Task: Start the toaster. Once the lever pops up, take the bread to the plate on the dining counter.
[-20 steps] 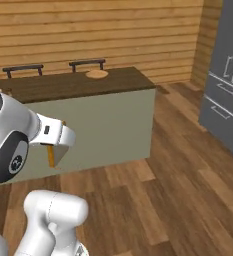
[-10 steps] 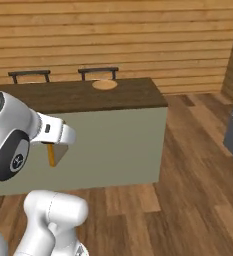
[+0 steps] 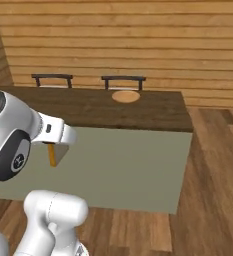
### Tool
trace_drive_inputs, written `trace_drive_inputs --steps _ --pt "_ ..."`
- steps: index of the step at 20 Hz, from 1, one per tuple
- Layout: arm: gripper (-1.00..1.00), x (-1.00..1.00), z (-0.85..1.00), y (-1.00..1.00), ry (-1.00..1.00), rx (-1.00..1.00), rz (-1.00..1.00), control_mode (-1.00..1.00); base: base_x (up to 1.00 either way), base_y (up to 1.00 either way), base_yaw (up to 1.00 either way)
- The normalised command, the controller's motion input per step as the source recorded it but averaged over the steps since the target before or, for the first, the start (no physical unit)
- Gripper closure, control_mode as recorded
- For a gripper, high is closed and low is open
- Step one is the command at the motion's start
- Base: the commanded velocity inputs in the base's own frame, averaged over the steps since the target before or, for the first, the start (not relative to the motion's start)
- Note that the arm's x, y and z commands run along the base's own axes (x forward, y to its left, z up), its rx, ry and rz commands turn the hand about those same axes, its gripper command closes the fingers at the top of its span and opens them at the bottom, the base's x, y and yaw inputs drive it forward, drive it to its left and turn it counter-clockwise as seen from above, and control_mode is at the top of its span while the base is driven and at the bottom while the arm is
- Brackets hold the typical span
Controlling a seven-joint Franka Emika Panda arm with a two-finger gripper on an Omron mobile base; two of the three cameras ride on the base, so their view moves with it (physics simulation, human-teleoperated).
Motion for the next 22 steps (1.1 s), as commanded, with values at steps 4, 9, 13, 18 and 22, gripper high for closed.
trace_drive_inputs --steps 4,9,13,18,22 --pt "1.0 0.0 0.0 0.0 0.0 0.0 0.0 1.0 0.81 -0.37 0.34" --pt "1.0 0.0 0.0 0.0 0.0 0.0 0.0 1.0 0.83 -0.27 0.08" --pt "1.0 0.0 0.0 0.0 0.0 0.0 0.0 1.0 0.75 -0.29 0.0" --pt "1.0 0.0 0.0 0.0 0.0 0.0 0.0 1.0 0.73 -0.25 0.0" --pt "1.0 0.0 0.0 0.0 0.0 0.0 0.0 1.0 0.51 -0.18 0.0"
